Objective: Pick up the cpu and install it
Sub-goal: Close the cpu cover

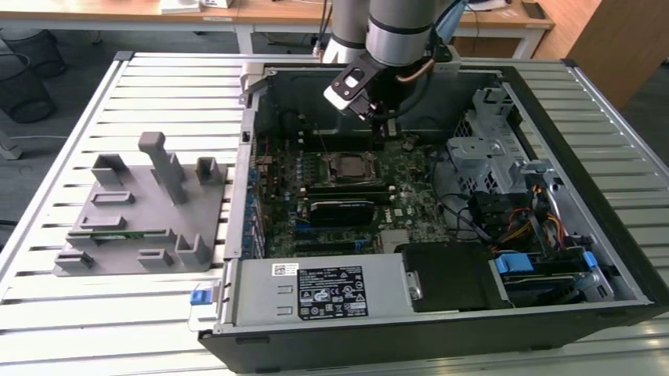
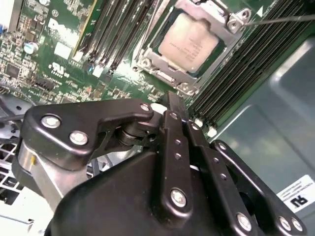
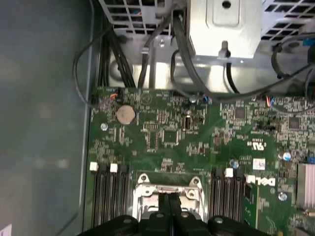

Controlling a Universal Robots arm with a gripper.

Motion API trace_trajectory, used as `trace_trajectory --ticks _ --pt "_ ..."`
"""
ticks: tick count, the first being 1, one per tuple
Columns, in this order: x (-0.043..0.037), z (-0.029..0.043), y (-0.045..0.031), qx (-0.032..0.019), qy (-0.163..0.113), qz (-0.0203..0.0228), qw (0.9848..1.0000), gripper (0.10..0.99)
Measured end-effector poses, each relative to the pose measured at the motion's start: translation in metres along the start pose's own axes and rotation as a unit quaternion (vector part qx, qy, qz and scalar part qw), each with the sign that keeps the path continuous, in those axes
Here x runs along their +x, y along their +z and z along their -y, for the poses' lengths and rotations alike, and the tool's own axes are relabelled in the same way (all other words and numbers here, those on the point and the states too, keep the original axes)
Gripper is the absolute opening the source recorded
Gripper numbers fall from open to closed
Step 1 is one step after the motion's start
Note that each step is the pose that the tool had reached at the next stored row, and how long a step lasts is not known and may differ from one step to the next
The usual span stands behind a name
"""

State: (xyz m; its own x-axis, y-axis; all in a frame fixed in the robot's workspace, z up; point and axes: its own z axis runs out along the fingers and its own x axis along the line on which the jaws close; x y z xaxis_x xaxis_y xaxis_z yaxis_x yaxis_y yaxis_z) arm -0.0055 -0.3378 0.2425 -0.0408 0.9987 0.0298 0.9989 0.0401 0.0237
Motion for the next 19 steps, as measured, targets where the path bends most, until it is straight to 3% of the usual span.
trace_trajectory --ticks 3,8,15,19 --pt "0.0004 0.0088 0.0010 -0.0001 0.000 -0.0001 1.0000 0.106" --pt "0.0010 0.0300 0.0036 0.0000 0.000 0.0000 1.0000 0.106" --pt "0.0018 0.0497 0.0052 -0.0001 0.000 -0.0008 1.0000 0.106" --pt "0.0018 0.0546 0.0091 0.0004 0.000 -0.0007 1.0000 0.106"
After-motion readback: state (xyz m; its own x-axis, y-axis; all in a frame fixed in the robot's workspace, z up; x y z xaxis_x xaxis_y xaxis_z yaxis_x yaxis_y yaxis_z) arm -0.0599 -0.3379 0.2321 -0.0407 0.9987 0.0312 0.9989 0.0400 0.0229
